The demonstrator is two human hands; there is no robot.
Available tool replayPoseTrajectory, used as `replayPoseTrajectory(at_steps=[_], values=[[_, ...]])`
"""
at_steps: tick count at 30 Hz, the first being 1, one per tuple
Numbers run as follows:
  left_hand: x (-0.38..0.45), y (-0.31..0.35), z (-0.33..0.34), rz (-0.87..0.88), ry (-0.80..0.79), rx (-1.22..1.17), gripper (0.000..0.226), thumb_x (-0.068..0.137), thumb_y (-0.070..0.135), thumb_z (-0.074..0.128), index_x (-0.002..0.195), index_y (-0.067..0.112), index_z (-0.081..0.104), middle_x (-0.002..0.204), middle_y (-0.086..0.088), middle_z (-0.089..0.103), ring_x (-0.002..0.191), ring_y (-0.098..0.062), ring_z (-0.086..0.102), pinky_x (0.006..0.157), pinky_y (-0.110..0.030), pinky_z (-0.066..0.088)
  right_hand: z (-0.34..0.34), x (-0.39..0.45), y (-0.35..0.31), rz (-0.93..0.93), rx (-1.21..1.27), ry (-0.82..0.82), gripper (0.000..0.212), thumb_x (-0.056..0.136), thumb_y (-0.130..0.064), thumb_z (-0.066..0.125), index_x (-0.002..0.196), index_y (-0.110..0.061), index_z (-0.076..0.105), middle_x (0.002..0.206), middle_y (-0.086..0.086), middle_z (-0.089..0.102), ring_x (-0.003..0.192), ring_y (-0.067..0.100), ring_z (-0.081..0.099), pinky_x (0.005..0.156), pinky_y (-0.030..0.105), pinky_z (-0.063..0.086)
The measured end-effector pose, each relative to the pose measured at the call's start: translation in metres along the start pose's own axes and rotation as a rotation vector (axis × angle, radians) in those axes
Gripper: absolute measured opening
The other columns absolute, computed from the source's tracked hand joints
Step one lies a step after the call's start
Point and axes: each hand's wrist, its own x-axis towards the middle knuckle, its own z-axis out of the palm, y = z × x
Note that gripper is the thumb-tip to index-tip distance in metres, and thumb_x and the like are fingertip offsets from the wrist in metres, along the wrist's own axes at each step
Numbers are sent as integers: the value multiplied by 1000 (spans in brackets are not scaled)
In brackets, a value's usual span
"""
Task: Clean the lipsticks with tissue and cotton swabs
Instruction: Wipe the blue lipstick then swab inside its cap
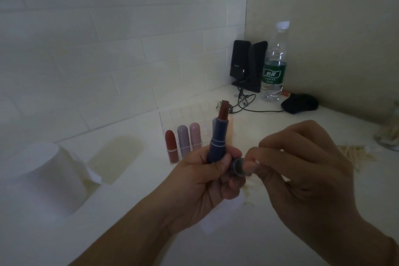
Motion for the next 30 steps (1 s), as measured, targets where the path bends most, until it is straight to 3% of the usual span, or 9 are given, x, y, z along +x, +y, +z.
replayPoseTrajectory(at_steps=[3, 7, 12, 15, 20, 25, 28, 30], values=[[0, -2, 1, -15, -5, 5, 19, 85, 6, 53, 88, 8, 72, 77, -13, 61, 63, -19, 58, 61, -25, 50, 2, -1, -3, -44, -9, -4, 4, 75, -16, 76, 71, -14, 74, 77, -1, 67, 67, 22, 48, 50, 29, 43], [-1, 0, 1, 12, 16, 9, 15, 73, 10, 63, 83, 7, 74, 77, -14, 63, 60, -18, 60, 60, -25, 51, 3, -2, -3, -39, 106, -53, 15, 83, -24, 68, 72, -15, 74, 77, -4, 65, 68, 21, 48, 51, 31, 44], [0, -1, 0, -7, -16, 14, 18, 84, 7, 53, 88, 8, 71, 80, -14, 61, 65, -19, 57, 62, -24, 49, -1, -1, 1, -48, -99, -5, 13, 81, -20, 68, 71, -14, 73, 76, 0, 66, 68, 23, 50, 51, 28, 42], [0, -2, 1, -9, -28, 22, 20, 87, 7, 51, 88, 9, 71, 77, -11, 62, 65, -18, 57, 62, -24, 49, 2, -3, 0, -59, -98, 2, 7, 76, -17, 75, 70, -14, 73, 76, -1, 67, 71, 19, 46, 52, 25, 40], [-2, 2, -2, 42, 26, 31, 17, 80, 9, 57, 83, 7, 74, 77, -14, 64, 62, -19, 60, 62, -26, 54, 6, -3, -2, 17, 102, -14, 25, 87, -28, 64, 69, -12, 73, 72, -3, 65, 68, 18, 51, 56, 30, 43], [0, 4, -3, 30, 5, 26, 19, 82, 7, 53, 84, 6, 72, 78, -15, 64, 63, -19, 60, 60, -23, 53, 4, 0, 2, 71, 98, -2, 37, 92, -35, 54, 71, -11, 71, 72, -2, 62, 68, 19, 51, 58, 33, 42], [1, 4, -6, 31, 5, 35, 20, 85, 6, 51, 86, 7, 71, 82, -17, 63, 64, -19, 59, 61, -23, 52, -1, 3, 5, 79, 62, 44, 33, 91, -30, 53, 73, -9, 70, 72, 1, 61, 69, 18, 50, 62, 29, 39], [2, 5, -7, 42, 36, 27, 19, 85, 6, 52, 86, 6, 70, 85, -19, 62, 63, -19, 59, 60, -24, 53, -4, 4, 7, 130, 79, 76, 29, 91, -27, 53, 74, -9, 67, 73, 1, 60, 70, 10, 45, 65, 18, 37]])
